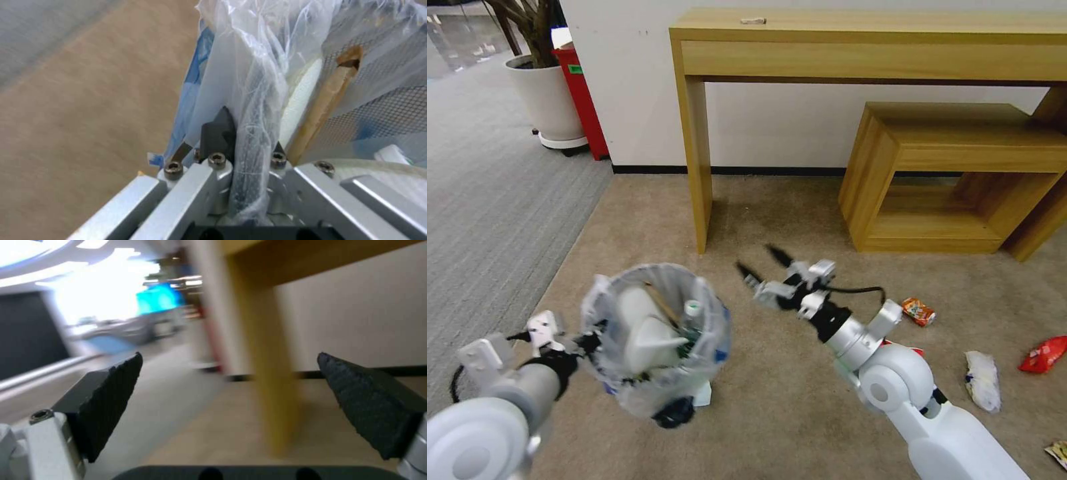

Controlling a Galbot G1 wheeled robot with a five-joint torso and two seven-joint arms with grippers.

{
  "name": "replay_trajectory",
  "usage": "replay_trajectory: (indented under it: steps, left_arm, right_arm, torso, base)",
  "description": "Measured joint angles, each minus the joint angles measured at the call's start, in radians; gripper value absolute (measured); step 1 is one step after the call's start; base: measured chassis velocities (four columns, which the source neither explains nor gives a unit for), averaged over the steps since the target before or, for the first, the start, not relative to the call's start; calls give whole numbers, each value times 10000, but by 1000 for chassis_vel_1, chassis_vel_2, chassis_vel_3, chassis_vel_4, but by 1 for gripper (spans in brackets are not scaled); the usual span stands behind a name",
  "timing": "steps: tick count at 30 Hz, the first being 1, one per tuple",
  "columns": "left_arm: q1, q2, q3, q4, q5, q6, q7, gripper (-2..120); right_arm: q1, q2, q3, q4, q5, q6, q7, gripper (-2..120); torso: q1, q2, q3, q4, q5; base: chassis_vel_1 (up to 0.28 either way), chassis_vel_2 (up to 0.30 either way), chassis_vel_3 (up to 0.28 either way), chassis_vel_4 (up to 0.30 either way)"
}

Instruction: Pick up the trash bin and place the garbage on the floor into it.

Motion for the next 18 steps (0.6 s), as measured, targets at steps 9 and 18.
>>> replay_trajectory:
  steps: [9, 18]
  left_arm:
    - [-311, -204, -475, 382, 1525, 1, 812, 1]
    - [-377, -327, -1512, 631, 1759, 0, 1125, 1]
  right_arm:
    - [-1320, 782, 2127, -684, -1881, 870, 657, 100]
    - [-1959, 1760, 2929, -668, -2610, 1140, 675, 100]
  torso:
    - [0, 0, 0, -3, 1]
    - [0, 0, 0, -2, -2]
  base:
    - [0, 0, 0, 0]
    - [0, 0, 0, 0]
